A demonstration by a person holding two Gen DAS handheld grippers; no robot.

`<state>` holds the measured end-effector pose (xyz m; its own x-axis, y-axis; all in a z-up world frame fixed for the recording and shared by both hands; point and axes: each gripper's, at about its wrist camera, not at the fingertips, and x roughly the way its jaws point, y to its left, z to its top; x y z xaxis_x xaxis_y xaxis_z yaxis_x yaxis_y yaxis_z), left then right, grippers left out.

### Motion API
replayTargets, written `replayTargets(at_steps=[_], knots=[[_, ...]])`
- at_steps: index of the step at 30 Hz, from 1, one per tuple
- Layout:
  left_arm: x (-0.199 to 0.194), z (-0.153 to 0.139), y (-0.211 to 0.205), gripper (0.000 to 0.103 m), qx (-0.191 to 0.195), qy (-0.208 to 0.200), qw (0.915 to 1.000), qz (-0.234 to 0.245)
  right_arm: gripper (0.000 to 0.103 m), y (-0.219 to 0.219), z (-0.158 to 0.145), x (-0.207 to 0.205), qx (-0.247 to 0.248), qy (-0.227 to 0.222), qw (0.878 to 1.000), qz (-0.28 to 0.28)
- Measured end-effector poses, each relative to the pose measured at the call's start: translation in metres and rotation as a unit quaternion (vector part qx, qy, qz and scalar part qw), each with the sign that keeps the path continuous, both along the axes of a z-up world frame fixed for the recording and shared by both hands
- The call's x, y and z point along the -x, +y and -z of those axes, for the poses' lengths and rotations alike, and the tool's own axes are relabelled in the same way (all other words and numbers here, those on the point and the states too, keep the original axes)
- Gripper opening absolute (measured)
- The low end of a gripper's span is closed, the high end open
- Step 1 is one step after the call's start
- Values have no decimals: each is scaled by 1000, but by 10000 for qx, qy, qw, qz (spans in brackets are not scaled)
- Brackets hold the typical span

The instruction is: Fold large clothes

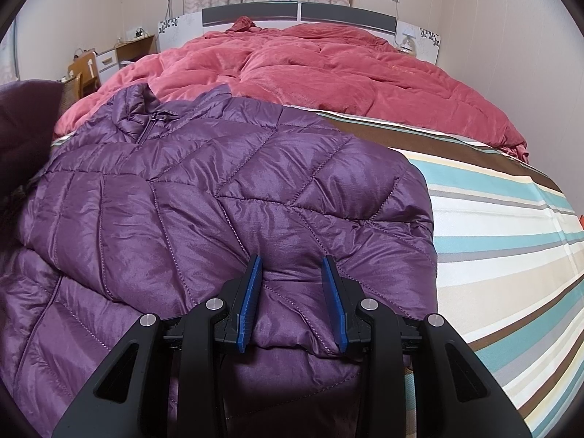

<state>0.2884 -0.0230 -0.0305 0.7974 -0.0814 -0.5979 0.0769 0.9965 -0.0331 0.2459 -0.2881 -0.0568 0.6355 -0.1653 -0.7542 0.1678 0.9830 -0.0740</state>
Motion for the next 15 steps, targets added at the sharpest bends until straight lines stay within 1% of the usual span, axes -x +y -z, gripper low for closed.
replayTargets(at_steps=[8,12,15], knots=[[7,8,-60,6,-23,223,9987,456,34,1,0,-1,-3,-3,10000,1],[11,14,-90,6,-239,264,9963,781,34,0,0,0,-13,-6,10000,2],[19,23,-107,6,-405,380,9932,1023,34,2,-1,-1,-42,-14,10000,3]])
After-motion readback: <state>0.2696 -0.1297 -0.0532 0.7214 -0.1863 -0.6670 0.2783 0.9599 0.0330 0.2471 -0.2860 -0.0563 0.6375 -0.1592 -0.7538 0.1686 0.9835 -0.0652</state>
